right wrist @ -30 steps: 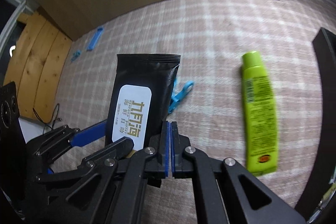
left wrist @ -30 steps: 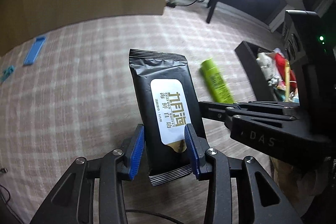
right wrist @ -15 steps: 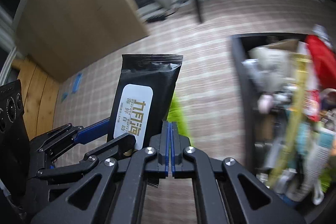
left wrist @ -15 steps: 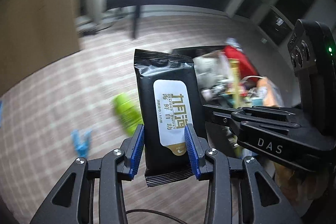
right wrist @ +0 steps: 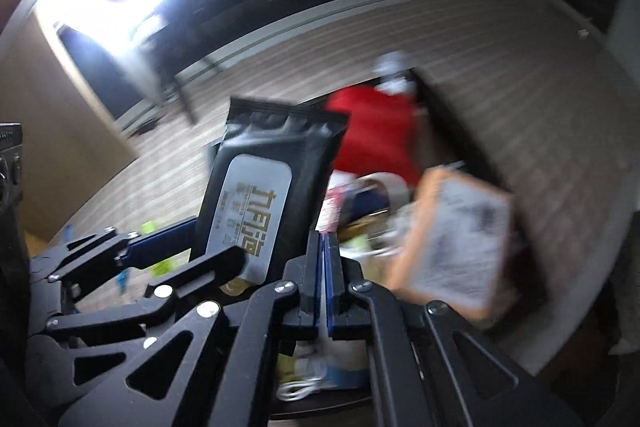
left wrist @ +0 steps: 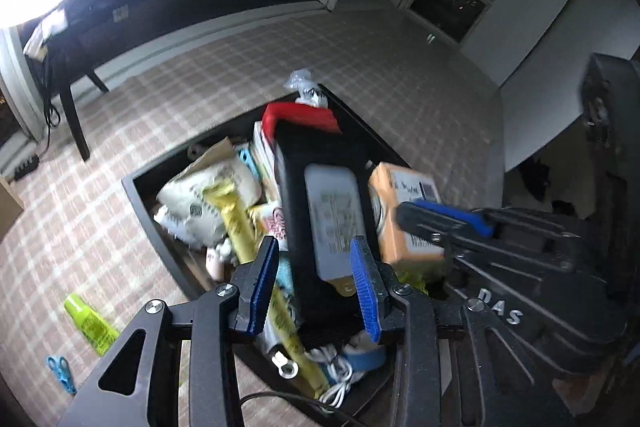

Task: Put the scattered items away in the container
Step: 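Carry the black wipes pack with left tool and lower it into the bin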

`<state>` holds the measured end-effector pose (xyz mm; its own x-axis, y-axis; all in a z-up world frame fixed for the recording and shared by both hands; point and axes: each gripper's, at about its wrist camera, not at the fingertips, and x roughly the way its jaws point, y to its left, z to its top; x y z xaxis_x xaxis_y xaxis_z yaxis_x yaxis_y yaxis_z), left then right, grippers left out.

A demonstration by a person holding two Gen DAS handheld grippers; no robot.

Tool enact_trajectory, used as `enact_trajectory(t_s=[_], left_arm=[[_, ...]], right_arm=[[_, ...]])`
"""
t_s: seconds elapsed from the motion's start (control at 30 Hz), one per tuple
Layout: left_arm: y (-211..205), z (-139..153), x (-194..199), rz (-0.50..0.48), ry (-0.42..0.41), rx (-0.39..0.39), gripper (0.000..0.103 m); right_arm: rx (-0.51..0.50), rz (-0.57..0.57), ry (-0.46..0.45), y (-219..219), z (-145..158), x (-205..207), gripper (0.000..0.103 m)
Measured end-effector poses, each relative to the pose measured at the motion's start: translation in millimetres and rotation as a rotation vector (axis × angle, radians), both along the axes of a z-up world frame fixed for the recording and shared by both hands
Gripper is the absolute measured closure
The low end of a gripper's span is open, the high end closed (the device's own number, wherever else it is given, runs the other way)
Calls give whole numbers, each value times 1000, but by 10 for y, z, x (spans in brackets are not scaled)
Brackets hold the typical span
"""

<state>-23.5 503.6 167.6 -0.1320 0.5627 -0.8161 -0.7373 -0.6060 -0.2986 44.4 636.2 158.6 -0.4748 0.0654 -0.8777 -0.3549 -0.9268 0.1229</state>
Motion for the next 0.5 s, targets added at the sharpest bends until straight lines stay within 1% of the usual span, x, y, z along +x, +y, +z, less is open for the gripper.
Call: enact_trajectory(t_s=[0.03, 0.13, 0.17, 0.23, 0.33, 0.43, 0.5], left_arm=[[15, 27, 8, -4, 0, 8, 69], [-25, 81, 43, -9, 26, 9, 69], [-61, 83, 48, -6, 33, 3, 69], [-127, 73, 43, 0, 36, -6, 69], [-222, 63, 46, 25, 55, -29, 69], [-408, 78, -13, 69, 66, -41, 69], [-506, 90, -43, 95, 86, -50, 69]], right_arm=[[13, -20, 10, 74, 34, 32, 86], [25, -31, 29, 163, 121, 83, 85], [32, -27, 31, 162, 131, 82, 83], [44, -13, 29, 125, 153, 85, 79], [48, 14, 31, 19, 124, 37, 78], [38, 40, 31, -96, 85, -9, 76], [33, 61, 29, -177, 55, -48, 72]])
